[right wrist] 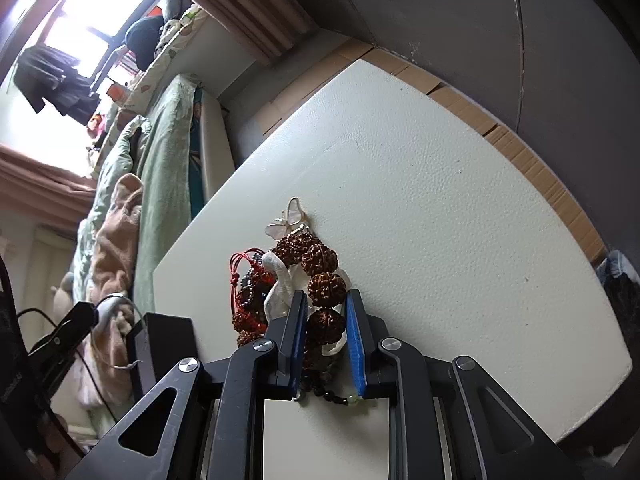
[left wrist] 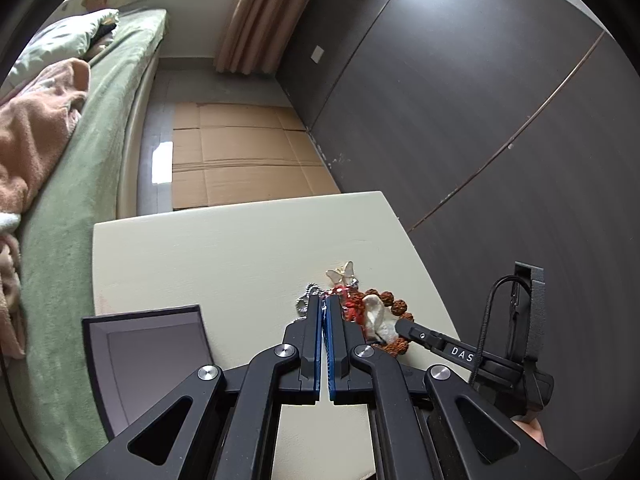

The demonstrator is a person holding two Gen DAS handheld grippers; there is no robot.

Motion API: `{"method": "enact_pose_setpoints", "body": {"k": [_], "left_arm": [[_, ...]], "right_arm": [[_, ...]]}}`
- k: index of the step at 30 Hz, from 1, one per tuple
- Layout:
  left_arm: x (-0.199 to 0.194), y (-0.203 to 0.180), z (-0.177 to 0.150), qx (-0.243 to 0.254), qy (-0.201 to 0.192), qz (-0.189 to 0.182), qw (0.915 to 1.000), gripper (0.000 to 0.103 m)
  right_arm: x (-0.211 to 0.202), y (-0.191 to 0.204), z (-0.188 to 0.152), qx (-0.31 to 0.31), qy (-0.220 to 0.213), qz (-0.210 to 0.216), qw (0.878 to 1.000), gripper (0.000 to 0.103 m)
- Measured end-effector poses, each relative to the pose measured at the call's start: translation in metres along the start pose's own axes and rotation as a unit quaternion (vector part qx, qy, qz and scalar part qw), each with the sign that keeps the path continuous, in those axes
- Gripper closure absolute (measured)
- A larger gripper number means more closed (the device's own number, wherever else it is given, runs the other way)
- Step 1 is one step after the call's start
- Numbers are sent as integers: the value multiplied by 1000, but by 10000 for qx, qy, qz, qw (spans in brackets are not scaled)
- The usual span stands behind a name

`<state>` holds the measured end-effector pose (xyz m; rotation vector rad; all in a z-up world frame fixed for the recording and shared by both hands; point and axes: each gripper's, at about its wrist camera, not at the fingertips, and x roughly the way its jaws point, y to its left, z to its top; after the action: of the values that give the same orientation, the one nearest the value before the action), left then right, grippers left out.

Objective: Organize jewelry

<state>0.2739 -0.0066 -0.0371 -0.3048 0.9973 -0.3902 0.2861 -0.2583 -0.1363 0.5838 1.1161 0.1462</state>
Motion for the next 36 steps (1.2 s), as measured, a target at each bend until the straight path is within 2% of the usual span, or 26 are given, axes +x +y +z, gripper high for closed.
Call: {"method": "enact_pose_setpoints", "body": {"k": [4, 7, 13, 18, 20, 23, 30, 31, 32, 36], "left_arm": [[-8, 8, -3, -33, -54, 20, 10000, 102], [-12, 14, -5, -78, -85, 45, 9999, 102], [-17, 25, -5, -146, -129, 39, 9998, 102], [-14, 26, -2, -126, -110, 28, 9999, 102], [-11, 27, -2, -116, -93, 36, 9999, 102], [-7, 27, -1, -120, -66, 46, 9999, 102], [-5, 22, -2, -98, -53, 36, 9999, 102], [-6, 22, -2, -95, -64, 32, 9999, 102], [-8, 22, -3, -92, -79, 30, 9999, 102], [-17, 23, -3, -111, -165, 36, 9998, 102]], "right_arm": [[3, -7, 0, -48, 115, -457, 9989, 82], [5, -19, 3, 210, 257, -547, 9980, 81], [-13, -17, 4, 121, 96, -347, 9993, 75], [4, -15, -7, 230, 518, -163, 9983, 75], [10, -11, -10, 212, 570, -161, 9980, 71], [13, -8, -11, 156, 544, -206, 9982, 70], [21, -19, -8, 430, 550, 96, 9975, 75], [20, -21, -7, 500, 517, 131, 9973, 77], [20, -22, -8, 539, 472, 130, 9973, 82], [3, -15, -9, 380, 159, 141, 9991, 82]]}}
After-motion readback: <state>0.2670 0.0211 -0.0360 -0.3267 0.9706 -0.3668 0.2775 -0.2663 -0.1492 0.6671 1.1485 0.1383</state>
